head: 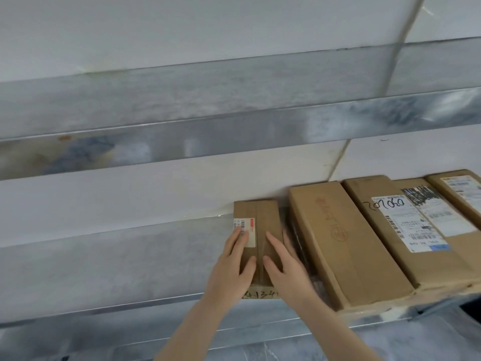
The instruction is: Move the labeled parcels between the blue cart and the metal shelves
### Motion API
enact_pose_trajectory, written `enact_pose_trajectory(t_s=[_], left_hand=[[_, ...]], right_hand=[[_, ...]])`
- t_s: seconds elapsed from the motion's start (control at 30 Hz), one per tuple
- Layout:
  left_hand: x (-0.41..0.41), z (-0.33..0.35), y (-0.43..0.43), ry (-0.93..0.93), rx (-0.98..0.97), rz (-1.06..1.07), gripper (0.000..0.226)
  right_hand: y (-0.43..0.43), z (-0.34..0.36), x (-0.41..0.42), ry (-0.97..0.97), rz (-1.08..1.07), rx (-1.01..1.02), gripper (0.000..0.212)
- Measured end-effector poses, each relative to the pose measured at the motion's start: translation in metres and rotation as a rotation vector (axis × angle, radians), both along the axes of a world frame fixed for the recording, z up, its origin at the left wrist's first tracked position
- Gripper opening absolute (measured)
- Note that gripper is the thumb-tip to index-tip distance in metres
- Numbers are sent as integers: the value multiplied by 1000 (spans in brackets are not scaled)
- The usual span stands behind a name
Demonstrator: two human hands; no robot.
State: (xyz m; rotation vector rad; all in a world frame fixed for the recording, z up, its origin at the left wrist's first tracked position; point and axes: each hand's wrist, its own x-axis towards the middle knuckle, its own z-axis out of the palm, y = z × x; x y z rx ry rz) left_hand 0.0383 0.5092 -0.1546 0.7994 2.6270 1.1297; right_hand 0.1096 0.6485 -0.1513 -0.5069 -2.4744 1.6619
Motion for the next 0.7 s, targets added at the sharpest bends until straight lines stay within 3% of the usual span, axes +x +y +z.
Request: enact_pose_trajectory(t_s=[0.33, 0.7], left_hand=[[32, 30, -119, 140, 31, 314, 63], [119, 127, -404, 304, -60, 841, 64]], right_hand=[[-107, 26, -7, 143, 213, -39, 52], [-394, 118, 2, 298, 740, -130, 50]])
